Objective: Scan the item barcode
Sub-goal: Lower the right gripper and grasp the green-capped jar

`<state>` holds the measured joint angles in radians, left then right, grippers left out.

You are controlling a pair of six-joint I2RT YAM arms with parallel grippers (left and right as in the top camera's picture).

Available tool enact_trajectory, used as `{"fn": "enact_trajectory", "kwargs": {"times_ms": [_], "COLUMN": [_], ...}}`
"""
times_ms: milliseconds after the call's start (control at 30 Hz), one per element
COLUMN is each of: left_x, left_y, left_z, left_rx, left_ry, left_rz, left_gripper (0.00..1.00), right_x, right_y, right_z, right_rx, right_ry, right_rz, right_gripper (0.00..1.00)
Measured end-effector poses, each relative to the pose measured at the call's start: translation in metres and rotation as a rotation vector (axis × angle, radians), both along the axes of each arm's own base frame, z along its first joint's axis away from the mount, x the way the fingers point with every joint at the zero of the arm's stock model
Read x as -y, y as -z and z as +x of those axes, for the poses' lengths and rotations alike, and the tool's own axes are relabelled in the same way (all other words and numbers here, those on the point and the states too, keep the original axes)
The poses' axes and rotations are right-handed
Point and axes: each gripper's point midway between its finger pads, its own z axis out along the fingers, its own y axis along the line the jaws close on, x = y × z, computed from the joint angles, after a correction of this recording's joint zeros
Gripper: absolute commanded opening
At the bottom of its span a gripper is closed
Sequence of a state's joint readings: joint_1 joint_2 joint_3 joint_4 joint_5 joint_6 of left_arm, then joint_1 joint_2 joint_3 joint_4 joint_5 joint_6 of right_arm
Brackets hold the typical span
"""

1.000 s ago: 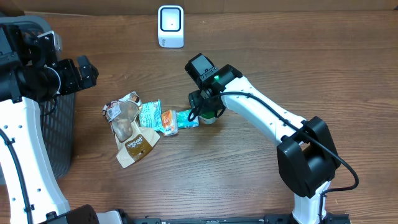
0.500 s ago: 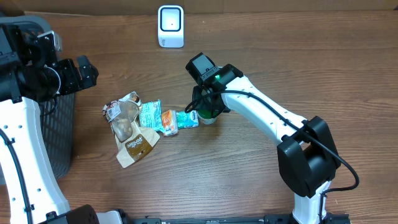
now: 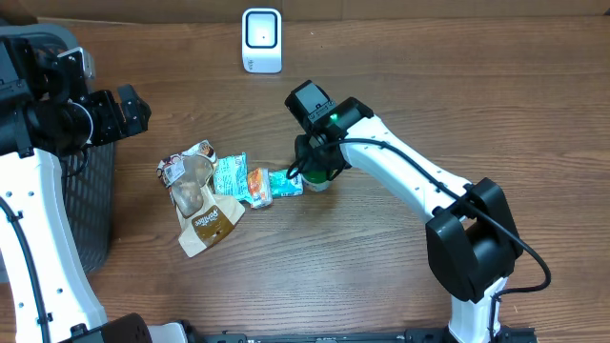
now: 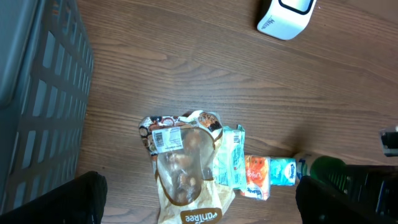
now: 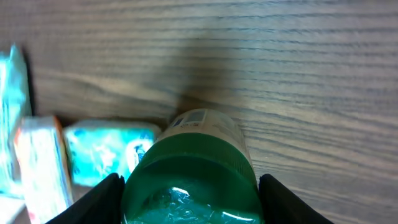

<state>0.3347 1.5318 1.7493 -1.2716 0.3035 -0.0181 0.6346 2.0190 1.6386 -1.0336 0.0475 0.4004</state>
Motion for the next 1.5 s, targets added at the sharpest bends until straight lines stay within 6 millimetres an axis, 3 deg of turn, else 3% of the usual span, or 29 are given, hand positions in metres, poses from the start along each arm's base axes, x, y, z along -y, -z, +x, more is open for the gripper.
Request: {"fn": "enact_trajectory", "kwargs": {"times_ms": [167, 233, 400, 667, 800, 900, 1100, 1267, 1500], "left_x": [0.000, 0.000, 0.000, 0.000, 0.000, 0.000, 0.000, 0.000, 0.000], "left_y": [0.000, 0.000, 0.000, 0.000, 0.000, 0.000, 0.000, 0.000, 0.000], "left_z": [0.000, 0.000, 0.000, 0.000, 0.000, 0.000, 0.000, 0.000, 0.000], "left_rx": [0.000, 0.000, 0.000, 0.000, 0.000, 0.000, 0.000, 0.000, 0.000], "left_ry": [0.000, 0.000, 0.000, 0.000, 0.000, 0.000, 0.000, 0.000, 0.000], "left_rz": [0.000, 0.000, 0.000, 0.000, 0.000, 0.000, 0.000, 0.000, 0.000], "left_gripper": [0.99, 1.00, 1.00, 1.00, 1.00, 0.99, 1.00, 0.99, 1.00], "right_x": [0.014, 0.015, 0.011, 0.011, 0.009, 0.006, 0.009, 0.004, 0.000], "right_y": [-0.004, -0.009, -0.021, -0.019, -0.018, -0.019, -0.018, -0.019, -0.032], "right_z": [-0.004, 0.002, 0.011, -0.003, -0.019, -0.019, -0.018, -0.013, -0.002], "right_rx": [-0.024, 0.000, 0.062, 0.048, 0.018, 0.036, 0.043, 0.053, 0.011], "right_ry": [-0.206, -0.324, -0.643, -1.042, -1.211, -1.270, -1.284, -1.175, -0.781], "right_rz": [-0.067, -0.086, -0.128, -0.156, -0.103, -0.067, -0.004, 0.037, 0.089], "right_gripper": [0.31, 0.42, 0.46, 0.42, 0.45, 0.49, 0.72, 1.00, 1.00]}}
